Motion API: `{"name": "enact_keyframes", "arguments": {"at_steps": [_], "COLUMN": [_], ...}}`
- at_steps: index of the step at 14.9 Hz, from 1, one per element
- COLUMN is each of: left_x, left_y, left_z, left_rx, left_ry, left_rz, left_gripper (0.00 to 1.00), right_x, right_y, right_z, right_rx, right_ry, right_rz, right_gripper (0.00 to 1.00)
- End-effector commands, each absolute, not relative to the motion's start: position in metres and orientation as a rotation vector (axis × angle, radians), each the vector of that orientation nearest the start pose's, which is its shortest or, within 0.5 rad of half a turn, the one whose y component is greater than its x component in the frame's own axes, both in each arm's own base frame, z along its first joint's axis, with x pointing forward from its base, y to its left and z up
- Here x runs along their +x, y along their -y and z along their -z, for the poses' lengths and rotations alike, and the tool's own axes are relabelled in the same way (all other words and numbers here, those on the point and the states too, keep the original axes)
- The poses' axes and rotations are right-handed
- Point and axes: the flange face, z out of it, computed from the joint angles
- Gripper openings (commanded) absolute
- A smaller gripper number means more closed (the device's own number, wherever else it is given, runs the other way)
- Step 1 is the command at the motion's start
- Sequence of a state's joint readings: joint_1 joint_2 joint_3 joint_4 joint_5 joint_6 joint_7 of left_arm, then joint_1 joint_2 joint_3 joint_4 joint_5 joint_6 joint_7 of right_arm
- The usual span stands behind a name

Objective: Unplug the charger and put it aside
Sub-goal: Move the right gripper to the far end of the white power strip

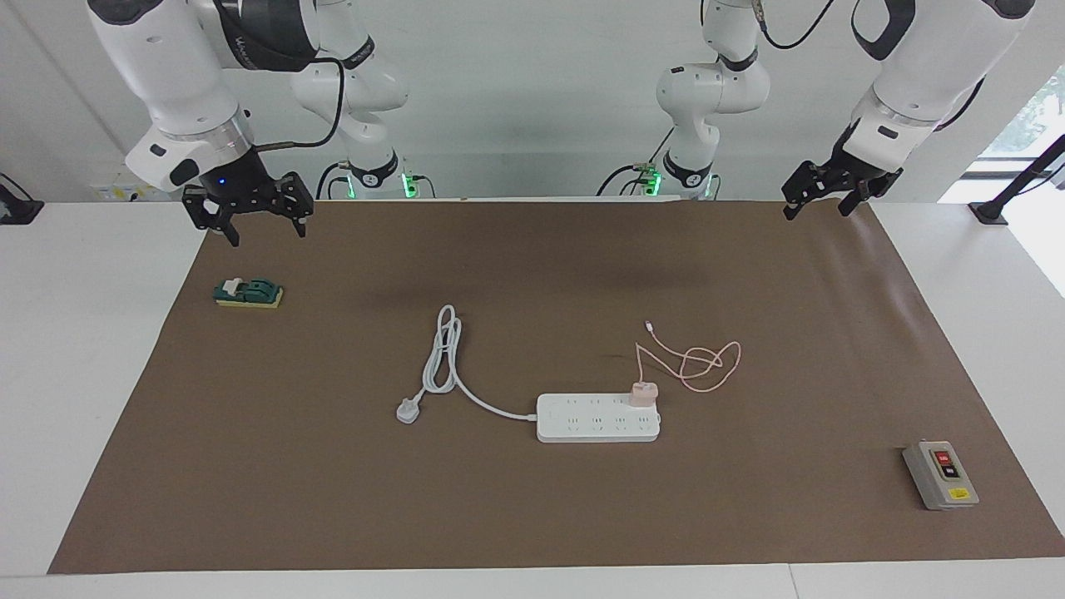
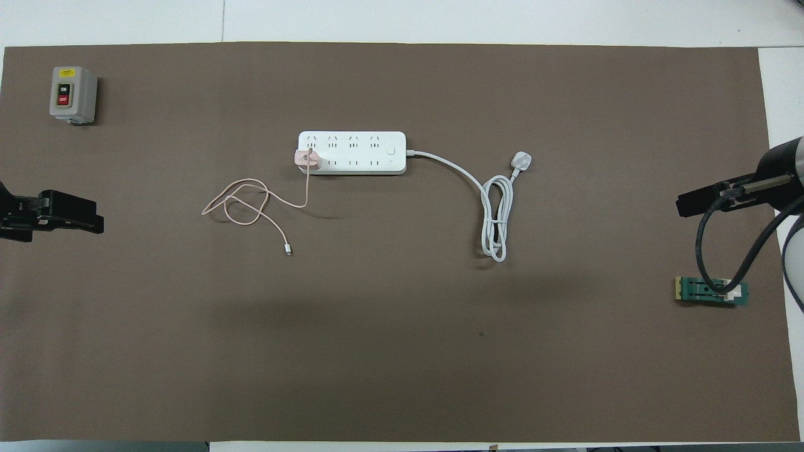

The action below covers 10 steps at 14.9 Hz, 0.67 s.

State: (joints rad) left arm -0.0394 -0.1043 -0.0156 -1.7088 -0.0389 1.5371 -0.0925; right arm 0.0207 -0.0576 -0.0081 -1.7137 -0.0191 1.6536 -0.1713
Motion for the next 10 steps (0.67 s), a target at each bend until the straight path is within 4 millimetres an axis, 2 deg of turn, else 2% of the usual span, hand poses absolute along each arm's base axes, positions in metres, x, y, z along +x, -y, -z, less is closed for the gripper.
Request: {"name": "enact_keyframes", "arguments": {"at_steps": [1,3,5,7,10], "left_x": [0.511,0.511,0.512,0.512,0.512], "left_y": [0.032,0.034,0.037,0.037,0.037], "left_z": [-0.617,-0.617,-0.617,-0.617,-0.616], "left_rx": [-3.172,-3.161,-3.147,-3.141,-3.127], "left_ry": [0.103,0.231,0.372,0.408,0.499], "left_rz": [-0.08,-0.082,-0.072,-0.075,-0.074], "left_gripper": [1.0,1.0,1.0,1.0,1.0], "right_x": [0.546,0.552,0.558,0.564,0.569], "right_y": [-0.022,-0.029,-0.047,-0.05,-0.067], "right_z": [-0.583,-0.575,-0.567,-0.56,-0.554], "right_rx": [-3.112,-3.105,-3.09,-3.069,-3.059], "right_ry": [0.269,0.26,0.261,0.235,0.26], "right_rz": [0.002,0.004,0.013,0.021,0.046], "right_gripper": [1.0,1.0,1.0,1.0,1.0]}}
